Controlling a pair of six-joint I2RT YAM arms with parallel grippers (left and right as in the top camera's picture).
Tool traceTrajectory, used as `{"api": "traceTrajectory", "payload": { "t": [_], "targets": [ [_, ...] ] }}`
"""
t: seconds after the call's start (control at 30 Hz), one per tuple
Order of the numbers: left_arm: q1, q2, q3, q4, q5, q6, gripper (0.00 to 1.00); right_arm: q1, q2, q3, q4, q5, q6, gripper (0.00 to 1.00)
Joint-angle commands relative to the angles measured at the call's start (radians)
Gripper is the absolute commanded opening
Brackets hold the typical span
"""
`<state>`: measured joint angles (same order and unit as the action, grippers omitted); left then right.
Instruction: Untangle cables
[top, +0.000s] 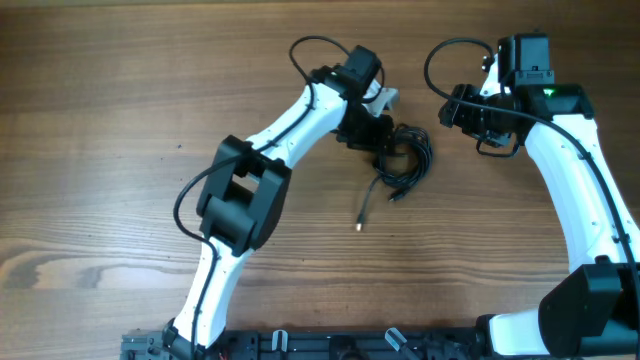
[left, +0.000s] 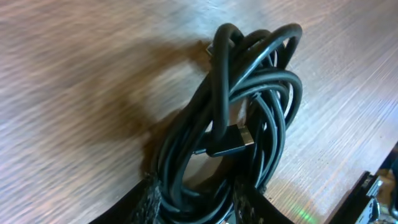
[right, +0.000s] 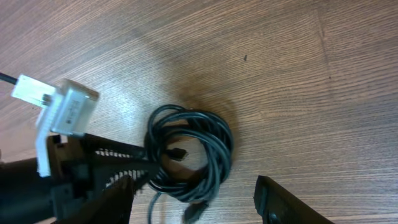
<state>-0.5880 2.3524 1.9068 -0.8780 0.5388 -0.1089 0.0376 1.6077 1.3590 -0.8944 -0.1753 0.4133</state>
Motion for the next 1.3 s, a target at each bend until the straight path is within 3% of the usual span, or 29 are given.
{"api": "traceTrajectory", "payload": {
  "t": [0.0, 0.1, 0.27, 0.33, 0.6, 0.63, 0.7, 0.83, 0.9, 0.97, 1.03, 1.27],
  "targets": [
    [-0.038, 0.023, 0.008, 0.034, -0.108, -0.064, 0.4, 0.002, -0.008, 0.007, -0.006, 0.01, -0.021, 0.64],
    [-0.051, 0.027, 0.008, 0.045, -0.281, -0.193, 0.36, 0.002, -0.008, 0.007, -0.009, 0.01, -0.021, 0.64],
    [-0.063, 0.064, 0.008, 0.068, -0.294, -0.325, 0.28, 0.002, -0.008, 0.007, -0.015, 0.01, -0.021, 0.64],
    [-0.076, 0.067, 0.008, 0.084, -0.293, -0.33, 0.22, 0.002, -0.008, 0.007, -0.02, 0.01, -0.021, 0.64],
    [-0.176, 0.07, -0.023, 0.1, -0.286, -0.351, 0.27, 0.002, -0.008, 0.007, -0.024, 0.01, -0.021, 0.64],
    [-0.19, 0.07, -0.038, 0.112, -0.295, -0.351, 0.24, 0.002, -0.008, 0.007, -0.025, 0.01, -0.021, 0.64],
    [-0.198, 0.07, -0.042, 0.111, -0.332, -0.351, 0.04, 0.002, -0.008, 0.007, -0.027, 0.01, -0.021, 0.64],
    [-0.125, 0.003, -0.038, 0.061, -0.347, -0.348, 0.04, 0.003, -0.008, 0.007, -0.045, -0.017, -0.028, 0.64],
    [-0.039, -0.123, -0.038, 0.035, -0.346, -0.344, 0.04, 0.003, -0.008, 0.007, -0.034, -0.076, -0.06, 0.64],
    [0.032, -0.267, -0.038, 0.024, -0.322, -0.344, 0.04, 0.01, -0.008, 0.007, 0.019, -0.233, -0.186, 0.56],
    [0.063, -0.355, -0.038, 0.024, -0.208, -0.349, 0.04, 0.054, -0.008, 0.007, 0.089, -0.277, -0.214, 0.53],
    [0.063, -0.364, -0.039, -0.085, -0.207, -0.371, 0.04, 0.146, -0.007, 0.007, 0.172, -0.18, -0.2, 0.53]
  ]
}}
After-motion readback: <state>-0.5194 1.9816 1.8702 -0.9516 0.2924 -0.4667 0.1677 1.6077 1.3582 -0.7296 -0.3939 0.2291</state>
